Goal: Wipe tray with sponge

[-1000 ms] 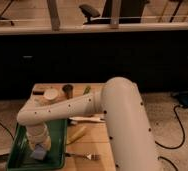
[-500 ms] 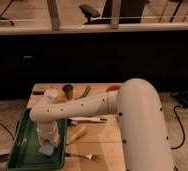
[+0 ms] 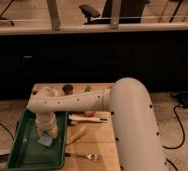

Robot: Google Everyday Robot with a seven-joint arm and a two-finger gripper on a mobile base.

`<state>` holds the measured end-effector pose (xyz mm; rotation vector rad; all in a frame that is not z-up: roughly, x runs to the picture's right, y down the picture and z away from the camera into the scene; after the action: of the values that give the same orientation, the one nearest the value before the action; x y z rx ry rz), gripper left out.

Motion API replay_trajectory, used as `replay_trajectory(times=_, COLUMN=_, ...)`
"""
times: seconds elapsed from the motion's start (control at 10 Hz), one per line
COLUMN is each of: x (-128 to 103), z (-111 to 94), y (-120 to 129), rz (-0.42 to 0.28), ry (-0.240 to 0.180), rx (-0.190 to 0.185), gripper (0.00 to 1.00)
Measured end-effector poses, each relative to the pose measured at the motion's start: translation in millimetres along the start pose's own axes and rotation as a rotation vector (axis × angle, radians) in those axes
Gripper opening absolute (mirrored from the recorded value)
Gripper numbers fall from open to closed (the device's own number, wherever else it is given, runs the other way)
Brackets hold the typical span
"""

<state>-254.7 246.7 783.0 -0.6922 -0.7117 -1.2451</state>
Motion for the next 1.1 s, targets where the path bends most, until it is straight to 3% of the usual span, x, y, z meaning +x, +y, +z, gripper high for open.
replay_trajectory(times=0.3, x=-8.2, z=8.6, y=-33.8, rz=-0.078, ry=-0.022, rx=-0.005, gripper=0.0)
replay_trajectory(times=0.7, x=-52.8, z=24.6, y=-34.7, rz=-0.164, ry=-0.05, rx=-0.022, gripper=0.0)
replay_trajectory(times=0.9, x=-62.2, z=27.1, y=-14.5, rz=-0.147, ry=-0.052, rx=-0.019, gripper=0.0)
replay_trajectory(times=1.1, x=-54.7, z=23.0, y=16.4, rz=-0.095, ry=-0.041, rx=-0.008, gripper=0.0)
